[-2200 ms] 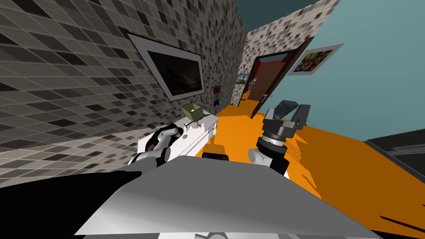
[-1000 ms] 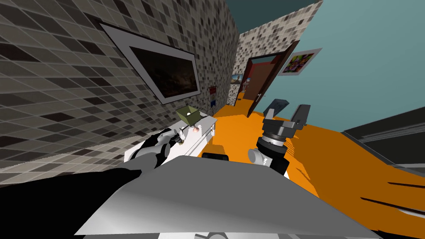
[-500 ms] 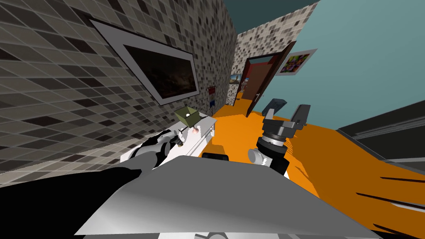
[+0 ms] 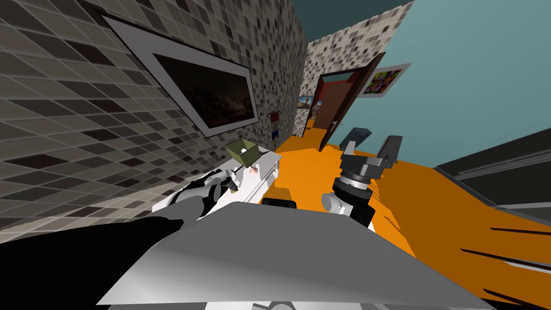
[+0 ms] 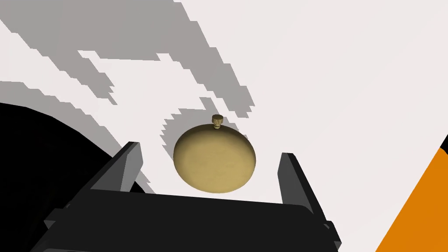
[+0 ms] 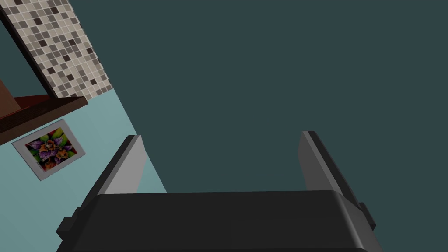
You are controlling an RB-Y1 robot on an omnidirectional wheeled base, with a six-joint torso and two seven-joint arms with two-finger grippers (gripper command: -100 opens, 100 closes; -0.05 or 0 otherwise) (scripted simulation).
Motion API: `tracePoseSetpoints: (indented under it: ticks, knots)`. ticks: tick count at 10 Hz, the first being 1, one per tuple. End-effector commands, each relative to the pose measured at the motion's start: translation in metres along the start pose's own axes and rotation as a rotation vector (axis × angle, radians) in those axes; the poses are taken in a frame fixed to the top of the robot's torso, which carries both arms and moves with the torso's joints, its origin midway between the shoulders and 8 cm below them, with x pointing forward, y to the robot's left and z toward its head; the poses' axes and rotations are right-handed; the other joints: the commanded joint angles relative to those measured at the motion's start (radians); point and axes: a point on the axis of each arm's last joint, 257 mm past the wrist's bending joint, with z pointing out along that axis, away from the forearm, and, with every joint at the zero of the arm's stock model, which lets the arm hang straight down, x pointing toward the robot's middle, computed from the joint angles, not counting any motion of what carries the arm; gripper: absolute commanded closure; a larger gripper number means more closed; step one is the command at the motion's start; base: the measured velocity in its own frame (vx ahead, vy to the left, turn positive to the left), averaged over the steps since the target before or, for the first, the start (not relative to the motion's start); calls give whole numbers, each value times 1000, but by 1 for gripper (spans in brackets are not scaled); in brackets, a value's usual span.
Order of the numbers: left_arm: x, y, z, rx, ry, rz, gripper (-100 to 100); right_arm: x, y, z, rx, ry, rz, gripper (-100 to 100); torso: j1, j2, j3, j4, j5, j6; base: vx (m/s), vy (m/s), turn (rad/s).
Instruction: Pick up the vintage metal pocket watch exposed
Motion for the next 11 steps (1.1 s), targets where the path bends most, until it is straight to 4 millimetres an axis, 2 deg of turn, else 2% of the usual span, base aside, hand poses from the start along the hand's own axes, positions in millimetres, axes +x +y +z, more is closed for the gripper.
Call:
tracePoseSetpoints:
  ticks: [1, 3, 4, 5, 10, 11]
  knots:
    - [-4, 9, 4, -25, -7, -4, -100, 0, 0, 0, 0, 0, 0, 0, 0, 0, 0, 0, 0, 0, 19, 17, -23]
    - [-3, 8, 3, -24, -7, -5, -100, 0, 0, 0, 0, 0, 0, 0, 1, -1, 0, 0, 0, 0, 17, 17, -8]
    - [-4, 8, 4, -23, -7, -4, 0, 0, 0, 0, 0, 0, 0, 0, 0, 0, 0, 0, 0, 0, 0, 0, 0]
    - [-5, 17, 14, -24, -7, 1, -100, 0, 0, 0, 0, 0, 0, 0, -1, 0, 0, 0, 0, 0, 34, 18, 29]
    - [-6, 31, 28, -24, -7, 7, -100, 0, 0, 0, 0, 0, 0, 0, 1, 0, 0, 0, 0, 0, 27, 23, 12]
    - [-5, 29, 25, -27, -8, 5, -100, 0, 0, 0, 0, 0, 0, 0, 1, -1, 0, 0, 0, 0, 11, 9, 2]
